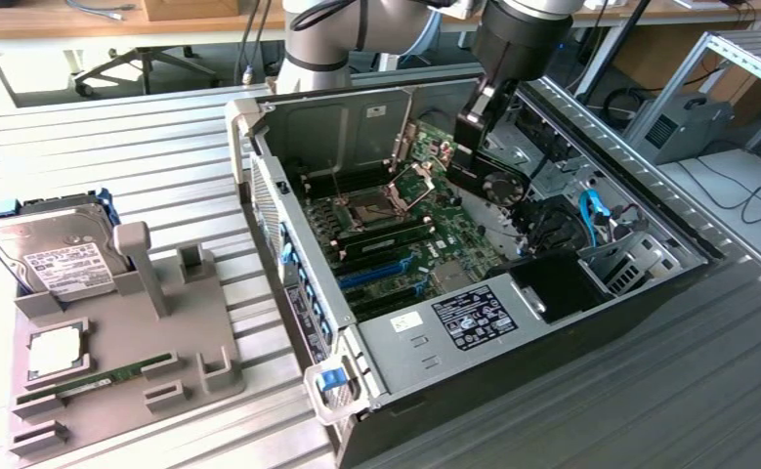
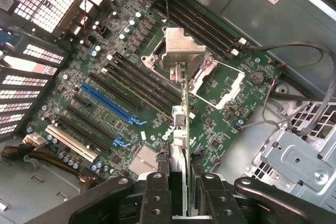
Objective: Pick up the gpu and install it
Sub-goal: 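Insert the gpu into the slot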
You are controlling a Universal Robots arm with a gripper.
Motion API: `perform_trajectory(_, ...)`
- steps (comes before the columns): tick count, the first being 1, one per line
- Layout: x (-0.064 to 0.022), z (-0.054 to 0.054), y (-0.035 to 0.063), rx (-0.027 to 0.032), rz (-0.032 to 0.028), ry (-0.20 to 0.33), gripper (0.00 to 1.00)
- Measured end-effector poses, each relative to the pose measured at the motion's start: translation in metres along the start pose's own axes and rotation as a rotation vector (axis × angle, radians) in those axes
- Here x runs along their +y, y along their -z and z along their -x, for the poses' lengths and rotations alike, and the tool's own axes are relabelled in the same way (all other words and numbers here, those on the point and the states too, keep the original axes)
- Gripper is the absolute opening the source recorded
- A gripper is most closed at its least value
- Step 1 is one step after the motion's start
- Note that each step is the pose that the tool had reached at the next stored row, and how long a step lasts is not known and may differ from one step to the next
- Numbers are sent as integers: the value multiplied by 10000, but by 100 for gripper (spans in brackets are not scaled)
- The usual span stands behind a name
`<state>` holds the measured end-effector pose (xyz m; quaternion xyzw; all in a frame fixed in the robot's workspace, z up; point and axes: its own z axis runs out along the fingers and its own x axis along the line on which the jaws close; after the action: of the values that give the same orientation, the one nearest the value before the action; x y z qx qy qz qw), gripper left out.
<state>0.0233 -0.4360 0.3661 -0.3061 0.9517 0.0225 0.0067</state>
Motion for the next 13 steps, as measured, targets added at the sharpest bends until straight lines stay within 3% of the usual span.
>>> perform_trajectory(13, 0, 0, -1, 12, 8, 313, 27)
